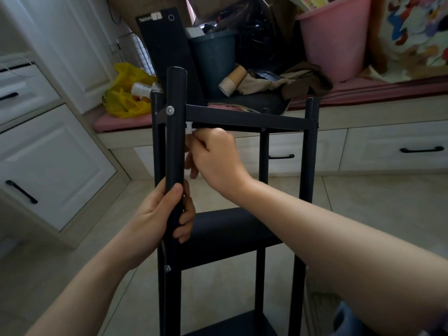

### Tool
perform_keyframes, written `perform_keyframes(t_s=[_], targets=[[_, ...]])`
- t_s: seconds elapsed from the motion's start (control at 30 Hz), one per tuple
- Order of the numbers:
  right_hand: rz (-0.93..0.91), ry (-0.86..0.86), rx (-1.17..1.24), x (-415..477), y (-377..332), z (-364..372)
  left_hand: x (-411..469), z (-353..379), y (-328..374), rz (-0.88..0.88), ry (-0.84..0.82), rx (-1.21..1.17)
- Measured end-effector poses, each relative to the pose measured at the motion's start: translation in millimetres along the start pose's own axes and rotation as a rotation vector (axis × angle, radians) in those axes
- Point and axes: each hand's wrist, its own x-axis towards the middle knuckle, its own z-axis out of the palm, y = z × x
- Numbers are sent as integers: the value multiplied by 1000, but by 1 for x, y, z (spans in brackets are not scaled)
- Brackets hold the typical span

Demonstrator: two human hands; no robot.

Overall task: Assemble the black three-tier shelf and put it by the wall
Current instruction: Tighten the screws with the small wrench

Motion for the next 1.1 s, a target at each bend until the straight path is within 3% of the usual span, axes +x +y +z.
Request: perform_keyframes(t_s=[0.2,1.1], targets=[[29,-74,-46,-7,-8,-14,-2,0,1,-4,-15,-12],[-55,72,-45,-4,-6,-7,-2,2,3,2,-45,-20]])
